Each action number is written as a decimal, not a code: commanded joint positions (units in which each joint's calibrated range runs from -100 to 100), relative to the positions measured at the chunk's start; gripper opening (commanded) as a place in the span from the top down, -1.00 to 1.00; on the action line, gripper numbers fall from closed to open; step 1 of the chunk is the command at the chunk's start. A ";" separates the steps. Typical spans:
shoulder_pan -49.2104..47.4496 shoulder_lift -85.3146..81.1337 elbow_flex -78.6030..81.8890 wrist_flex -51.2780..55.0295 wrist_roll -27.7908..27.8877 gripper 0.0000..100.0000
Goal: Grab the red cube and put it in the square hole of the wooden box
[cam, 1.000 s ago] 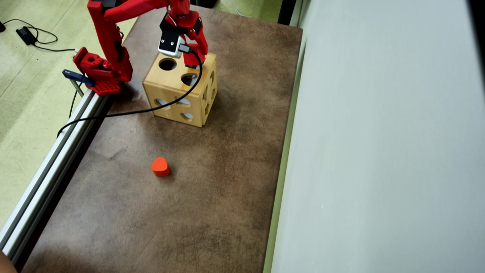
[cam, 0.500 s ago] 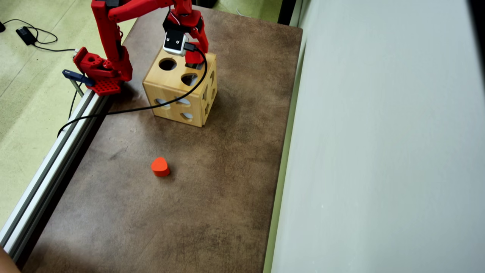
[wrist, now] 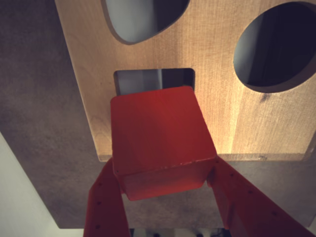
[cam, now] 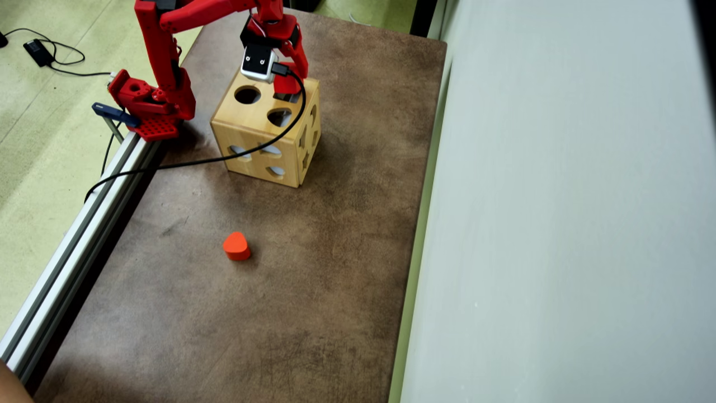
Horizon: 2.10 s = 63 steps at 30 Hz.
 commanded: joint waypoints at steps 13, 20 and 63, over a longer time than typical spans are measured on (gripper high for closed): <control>-2.78 -0.63 -2.20 0.09 -3.91 0.29; -2.63 -2.92 -2.83 -0.79 -3.37 0.29; 2.94 2.94 2.09 -7.38 6.20 0.29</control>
